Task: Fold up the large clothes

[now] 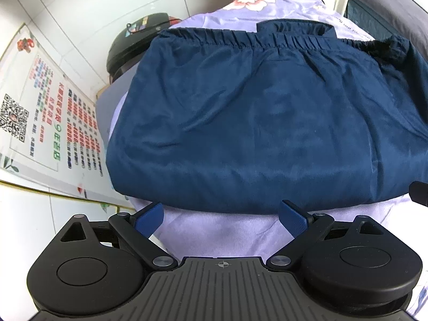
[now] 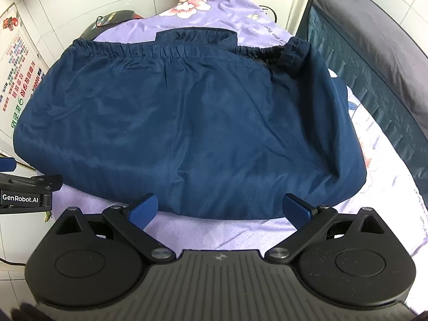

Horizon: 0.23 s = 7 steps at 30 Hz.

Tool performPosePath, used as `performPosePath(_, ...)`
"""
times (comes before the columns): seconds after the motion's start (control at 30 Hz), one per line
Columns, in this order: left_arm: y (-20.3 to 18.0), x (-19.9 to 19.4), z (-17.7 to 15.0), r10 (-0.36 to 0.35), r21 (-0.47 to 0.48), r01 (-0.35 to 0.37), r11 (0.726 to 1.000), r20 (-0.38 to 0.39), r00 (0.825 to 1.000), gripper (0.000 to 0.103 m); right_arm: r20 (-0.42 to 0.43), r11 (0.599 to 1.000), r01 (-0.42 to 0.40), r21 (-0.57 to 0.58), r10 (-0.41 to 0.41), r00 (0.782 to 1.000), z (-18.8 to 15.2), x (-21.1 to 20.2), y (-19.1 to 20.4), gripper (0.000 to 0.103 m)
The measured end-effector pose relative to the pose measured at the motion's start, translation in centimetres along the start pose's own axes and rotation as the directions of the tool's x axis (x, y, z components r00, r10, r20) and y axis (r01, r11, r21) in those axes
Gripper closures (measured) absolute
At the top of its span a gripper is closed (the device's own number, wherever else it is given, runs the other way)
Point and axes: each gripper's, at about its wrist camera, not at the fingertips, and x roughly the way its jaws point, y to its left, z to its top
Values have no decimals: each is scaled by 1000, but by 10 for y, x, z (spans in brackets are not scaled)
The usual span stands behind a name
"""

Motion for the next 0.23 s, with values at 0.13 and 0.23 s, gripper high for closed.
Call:
performPosePath(0.13, -3, -3, -2, -5, 19, 4, 1000, 34, 999, 0, -1, 1000, 2, 5, -2, 1000, -1, 0, 0, 4)
performPosePath(0.23, -4, -3, -2, -3, 25, 1, 1000, 46, 999, 0, 9, 1000, 2, 7, -2, 1000, -2, -1, 0, 4)
